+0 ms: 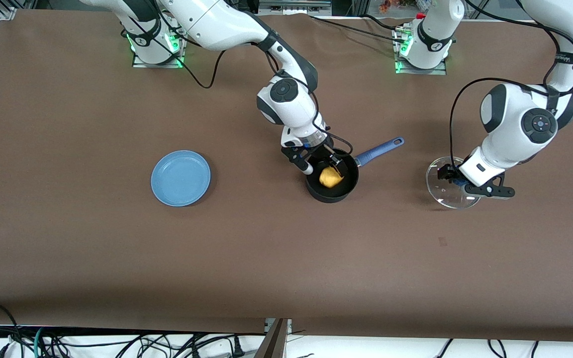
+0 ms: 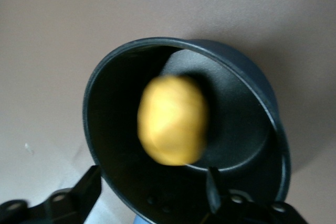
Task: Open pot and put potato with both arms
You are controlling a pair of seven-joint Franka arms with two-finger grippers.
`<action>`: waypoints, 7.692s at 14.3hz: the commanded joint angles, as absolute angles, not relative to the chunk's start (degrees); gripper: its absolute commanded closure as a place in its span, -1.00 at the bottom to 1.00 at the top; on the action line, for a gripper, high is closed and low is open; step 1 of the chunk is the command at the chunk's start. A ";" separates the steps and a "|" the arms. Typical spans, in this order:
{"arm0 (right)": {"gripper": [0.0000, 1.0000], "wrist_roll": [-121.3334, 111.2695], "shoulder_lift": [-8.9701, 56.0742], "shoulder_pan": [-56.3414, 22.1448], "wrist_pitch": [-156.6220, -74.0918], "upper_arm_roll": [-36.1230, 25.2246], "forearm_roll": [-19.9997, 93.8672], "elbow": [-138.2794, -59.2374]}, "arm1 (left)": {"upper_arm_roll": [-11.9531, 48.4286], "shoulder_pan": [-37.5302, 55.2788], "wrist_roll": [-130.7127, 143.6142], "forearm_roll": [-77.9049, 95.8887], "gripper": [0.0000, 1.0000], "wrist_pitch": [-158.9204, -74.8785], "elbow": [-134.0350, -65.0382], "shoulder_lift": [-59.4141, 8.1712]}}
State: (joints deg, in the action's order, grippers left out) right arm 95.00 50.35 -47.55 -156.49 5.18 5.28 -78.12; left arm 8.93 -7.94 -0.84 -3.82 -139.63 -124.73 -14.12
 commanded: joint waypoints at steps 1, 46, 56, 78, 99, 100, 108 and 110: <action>-1.00 93.18 49.75 -46.50 -147.17 5.45 5.71 -74.55 | 9.49 -9.32 -3.51 -3.34 0.04 -142.21 -126.47 -14.32; -1.00 -2.11 5.80 -0.79 -90.97 5.63 -3.25 -85.96 | 12.13 -12.31 -0.62 -1.85 -0.60 -102.51 -92.84 -11.43; -1.00 -2.11 5.80 -0.70 -90.88 5.54 -3.34 -85.96 | 13.18 -11.69 5.09 -1.85 -1.00 -91.06 -83.06 -11.34; -1.00 -2.11 5.80 -0.53 -90.88 5.54 -3.34 -85.96 | -2.29 5.53 -1.68 3.26 -1.00 -96.77 -95.36 0.62; -1.00 -2.02 5.80 -0.53 -90.70 5.54 -3.16 -85.96 | -0.70 3.96 -0.97 2.72 -1.00 -93.87 -92.90 0.53; -1.00 -2.02 5.80 -0.53 -90.79 5.54 -3.16 -85.96 | -0.79 3.96 -0.88 2.72 -1.00 -93.78 -92.81 0.53; -1.00 -2.02 5.80 -0.53 -90.79 5.54 -3.08 -85.96 | -0.53 4.04 -1.05 2.64 -1.00 -92.20 -91.41 0.26; -1.00 -2.02 5.80 -0.53 -90.70 5.54 -3.08 -85.96 | -0.27 4.13 -1.05 2.64 -1.00 -91.94 -91.49 -0.09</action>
